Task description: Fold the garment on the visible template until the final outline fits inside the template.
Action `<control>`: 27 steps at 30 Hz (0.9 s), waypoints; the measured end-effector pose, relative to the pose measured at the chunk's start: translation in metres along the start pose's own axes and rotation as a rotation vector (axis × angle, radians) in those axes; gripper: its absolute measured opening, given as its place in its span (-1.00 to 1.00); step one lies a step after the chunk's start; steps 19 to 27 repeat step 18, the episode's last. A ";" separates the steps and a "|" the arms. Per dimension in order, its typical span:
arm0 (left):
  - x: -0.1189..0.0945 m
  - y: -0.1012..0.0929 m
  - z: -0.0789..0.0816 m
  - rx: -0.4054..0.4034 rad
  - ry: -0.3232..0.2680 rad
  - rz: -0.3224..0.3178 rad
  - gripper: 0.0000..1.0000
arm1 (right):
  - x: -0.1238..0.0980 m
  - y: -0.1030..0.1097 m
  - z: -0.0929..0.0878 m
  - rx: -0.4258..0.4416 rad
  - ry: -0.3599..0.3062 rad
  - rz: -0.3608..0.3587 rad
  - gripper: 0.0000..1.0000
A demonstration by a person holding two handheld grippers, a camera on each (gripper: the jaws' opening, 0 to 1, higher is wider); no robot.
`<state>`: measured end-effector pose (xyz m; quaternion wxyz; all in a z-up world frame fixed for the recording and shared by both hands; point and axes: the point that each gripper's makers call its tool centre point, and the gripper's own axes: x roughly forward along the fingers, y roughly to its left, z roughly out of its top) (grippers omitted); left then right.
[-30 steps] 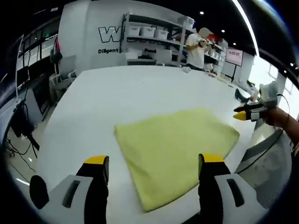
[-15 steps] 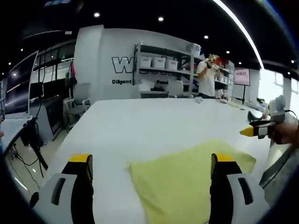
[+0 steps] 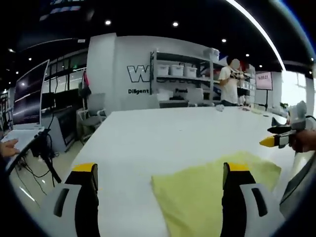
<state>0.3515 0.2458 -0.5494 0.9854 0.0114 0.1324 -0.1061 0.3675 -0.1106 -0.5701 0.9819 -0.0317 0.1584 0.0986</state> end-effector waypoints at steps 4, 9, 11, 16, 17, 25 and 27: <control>-0.001 -0.002 0.000 0.030 -0.009 -0.005 0.99 | -0.001 0.002 -0.011 -0.056 0.037 -0.004 0.99; -0.002 -0.004 0.000 -0.013 -0.009 -0.016 0.99 | 0.000 -0.006 -0.012 -0.024 0.036 -0.011 0.99; -0.002 -0.003 0.000 -0.005 -0.007 -0.011 0.99 | -0.001 -0.008 -0.012 -0.004 0.036 -0.021 0.99; -0.003 -0.004 -0.003 -0.023 0.002 -0.015 0.98 | -0.002 -0.012 -0.011 0.023 0.031 -0.032 0.99; -0.003 -0.005 -0.003 -0.019 0.003 -0.013 0.98 | -0.002 -0.012 -0.010 0.027 0.030 -0.033 0.99; -0.004 -0.005 -0.003 -0.018 0.004 -0.013 0.98 | -0.003 -0.011 -0.009 0.030 0.027 -0.033 0.99; -0.004 -0.005 -0.003 -0.018 0.004 -0.013 0.98 | -0.003 -0.011 -0.009 0.030 0.027 -0.033 0.99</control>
